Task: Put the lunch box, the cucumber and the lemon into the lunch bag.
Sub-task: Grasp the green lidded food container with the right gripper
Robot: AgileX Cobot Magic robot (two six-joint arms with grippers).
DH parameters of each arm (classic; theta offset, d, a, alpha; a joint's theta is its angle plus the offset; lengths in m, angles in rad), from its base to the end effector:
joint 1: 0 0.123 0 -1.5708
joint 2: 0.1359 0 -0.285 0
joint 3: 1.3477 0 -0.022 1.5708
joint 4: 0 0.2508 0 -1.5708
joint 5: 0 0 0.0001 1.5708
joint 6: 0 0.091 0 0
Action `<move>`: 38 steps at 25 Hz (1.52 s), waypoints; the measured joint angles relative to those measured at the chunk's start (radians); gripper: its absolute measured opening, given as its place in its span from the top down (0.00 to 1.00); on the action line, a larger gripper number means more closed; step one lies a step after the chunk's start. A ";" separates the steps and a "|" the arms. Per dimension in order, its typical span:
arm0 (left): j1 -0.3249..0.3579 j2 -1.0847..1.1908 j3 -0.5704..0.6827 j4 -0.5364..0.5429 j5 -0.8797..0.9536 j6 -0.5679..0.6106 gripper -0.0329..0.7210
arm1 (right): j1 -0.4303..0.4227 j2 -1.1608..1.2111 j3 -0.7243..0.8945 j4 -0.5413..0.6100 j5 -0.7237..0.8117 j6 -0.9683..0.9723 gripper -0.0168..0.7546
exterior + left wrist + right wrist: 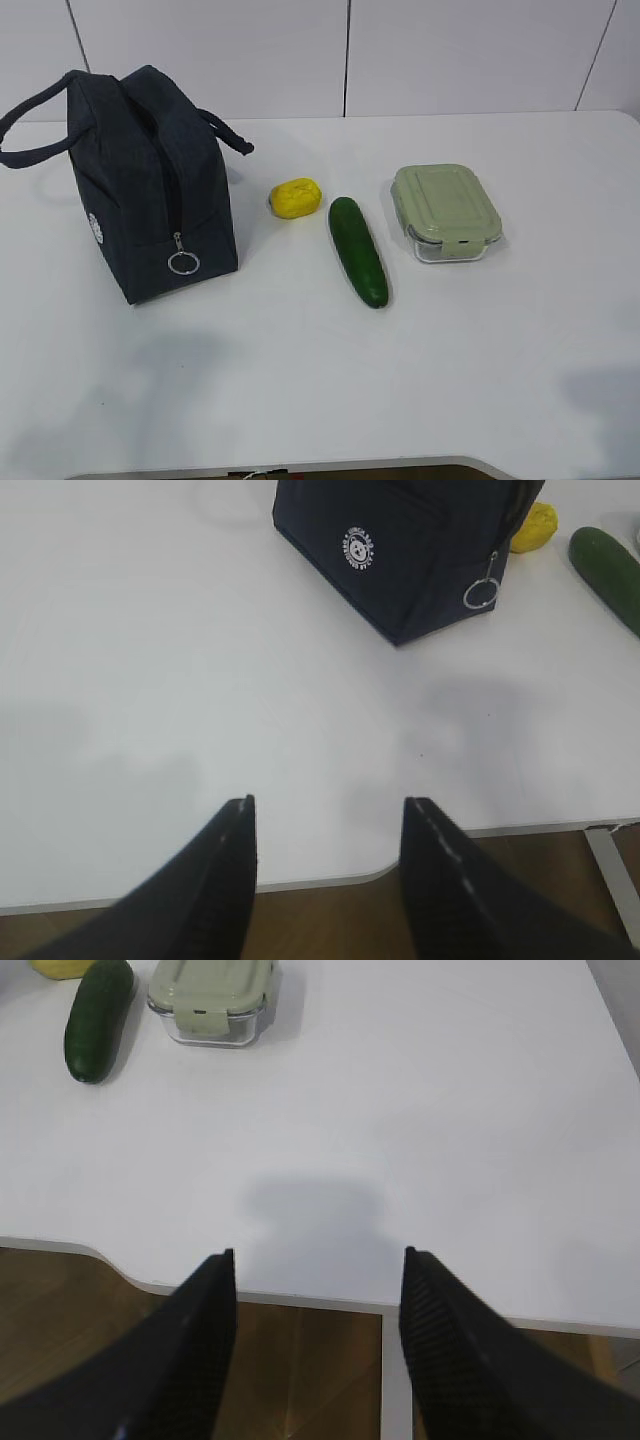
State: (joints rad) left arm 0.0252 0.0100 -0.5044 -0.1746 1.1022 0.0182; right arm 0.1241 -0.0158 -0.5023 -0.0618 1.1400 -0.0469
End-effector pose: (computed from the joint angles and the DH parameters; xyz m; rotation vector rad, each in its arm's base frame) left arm -0.0059 -0.0143 0.2763 0.0046 2.0836 -0.1842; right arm -0.0103 -0.0064 0.2716 -0.1732 2.0968 -0.0282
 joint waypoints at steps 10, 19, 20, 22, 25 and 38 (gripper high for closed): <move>0.000 0.000 0.000 0.002 0.000 0.000 0.51 | 0.000 0.000 0.000 0.000 0.000 0.000 0.42; 0.000 0.000 0.000 0.002 0.000 0.000 0.52 | 0.000 0.047 -0.043 0.002 -0.032 0.000 0.37; 0.000 0.000 0.000 0.002 0.000 0.000 0.52 | 0.000 0.074 -0.049 0.002 -0.038 0.000 0.36; 0.000 0.000 0.000 0.002 0.000 0.000 0.52 | 0.000 0.132 -0.066 0.004 -0.048 0.000 0.35; 0.000 0.000 0.000 0.002 0.000 0.000 0.52 | 0.000 0.228 -0.094 0.003 -0.066 0.000 0.35; 0.000 0.000 0.000 0.002 0.000 0.000 0.52 | 0.000 0.614 -0.345 0.076 -0.133 -0.003 0.34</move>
State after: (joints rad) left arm 0.0252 0.0100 -0.5044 -0.1728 1.1022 0.0182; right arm 0.1241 0.5980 -0.8477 0.0147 1.0069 -0.0495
